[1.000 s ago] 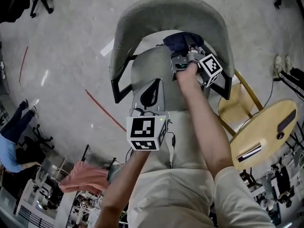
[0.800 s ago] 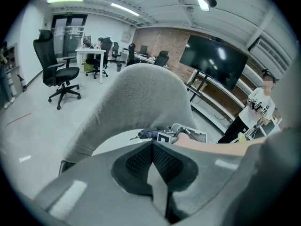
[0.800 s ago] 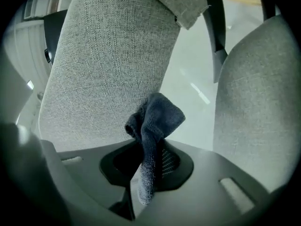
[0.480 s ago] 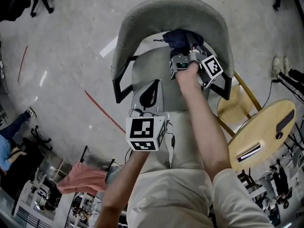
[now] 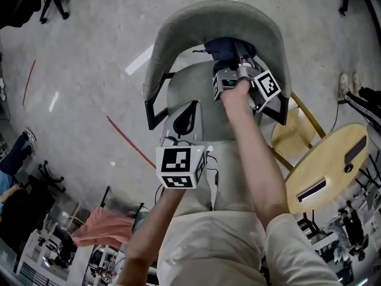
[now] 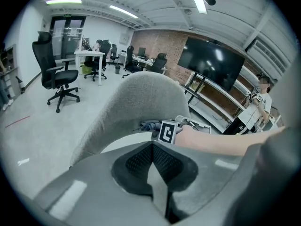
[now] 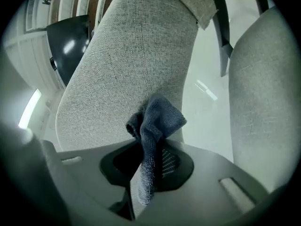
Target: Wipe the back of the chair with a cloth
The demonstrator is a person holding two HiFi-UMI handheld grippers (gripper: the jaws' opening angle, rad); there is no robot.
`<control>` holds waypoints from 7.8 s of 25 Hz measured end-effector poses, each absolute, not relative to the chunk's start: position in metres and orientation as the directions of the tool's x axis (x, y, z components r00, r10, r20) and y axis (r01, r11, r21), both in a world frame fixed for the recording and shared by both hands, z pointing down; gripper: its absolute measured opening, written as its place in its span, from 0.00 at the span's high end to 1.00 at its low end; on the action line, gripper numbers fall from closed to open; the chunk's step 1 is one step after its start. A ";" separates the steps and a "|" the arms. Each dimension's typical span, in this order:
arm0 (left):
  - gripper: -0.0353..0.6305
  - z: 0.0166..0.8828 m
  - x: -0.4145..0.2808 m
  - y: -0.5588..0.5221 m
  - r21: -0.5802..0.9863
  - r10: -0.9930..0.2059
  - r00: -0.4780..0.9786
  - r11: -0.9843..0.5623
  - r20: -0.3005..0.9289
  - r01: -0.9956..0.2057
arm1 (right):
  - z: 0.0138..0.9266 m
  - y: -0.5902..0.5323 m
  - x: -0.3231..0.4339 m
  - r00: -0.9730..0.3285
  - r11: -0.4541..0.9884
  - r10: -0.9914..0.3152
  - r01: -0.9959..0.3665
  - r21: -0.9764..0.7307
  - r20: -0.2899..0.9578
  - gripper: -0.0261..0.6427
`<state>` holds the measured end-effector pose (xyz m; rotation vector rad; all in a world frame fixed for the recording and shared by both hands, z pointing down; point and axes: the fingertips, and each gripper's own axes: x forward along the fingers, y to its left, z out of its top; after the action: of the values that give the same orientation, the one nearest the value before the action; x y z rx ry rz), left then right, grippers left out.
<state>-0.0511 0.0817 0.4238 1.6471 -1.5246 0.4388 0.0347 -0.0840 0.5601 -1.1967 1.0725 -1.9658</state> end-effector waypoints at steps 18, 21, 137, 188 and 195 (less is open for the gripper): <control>0.95 0.398 -0.066 0.073 0.343 -0.668 0.240 0.025 0.705 -0.939 | 0.475 -0.098 0.024 -0.413 -0.422 -0.841 0.095 -0.902 0.350 0.84; 0.95 0.393 -0.064 0.072 0.337 -0.672 0.238 0.018 0.701 -0.941 | 0.459 -0.101 0.024 -0.416 -0.412 -0.845 0.107 -0.905 0.335 0.84; 0.95 0.394 -0.024 0.084 0.338 -0.658 0.285 -0.049 0.697 -0.940 | 0.444 -0.102 0.073 -0.330 -0.395 -0.890 0.210 -0.894 0.316 0.84; 0.95 0.407 -0.004 0.080 0.329 -0.596 0.337 -0.128 0.728 -0.936 | 0.564 -0.022 0.144 -0.149 -0.531 -0.847 0.214 -0.820 0.510 0.84; 0.95 0.413 -0.009 0.066 0.332 -0.586 0.342 -0.129 0.735 -0.934 | 0.589 -0.030 0.152 -0.037 -0.559 -0.818 0.292 -0.776 0.574 0.84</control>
<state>-0.0091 0.0658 0.4129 1.8213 -1.3427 0.5611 0.1521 -0.0304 0.5889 -1.4161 0.5905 -1.7172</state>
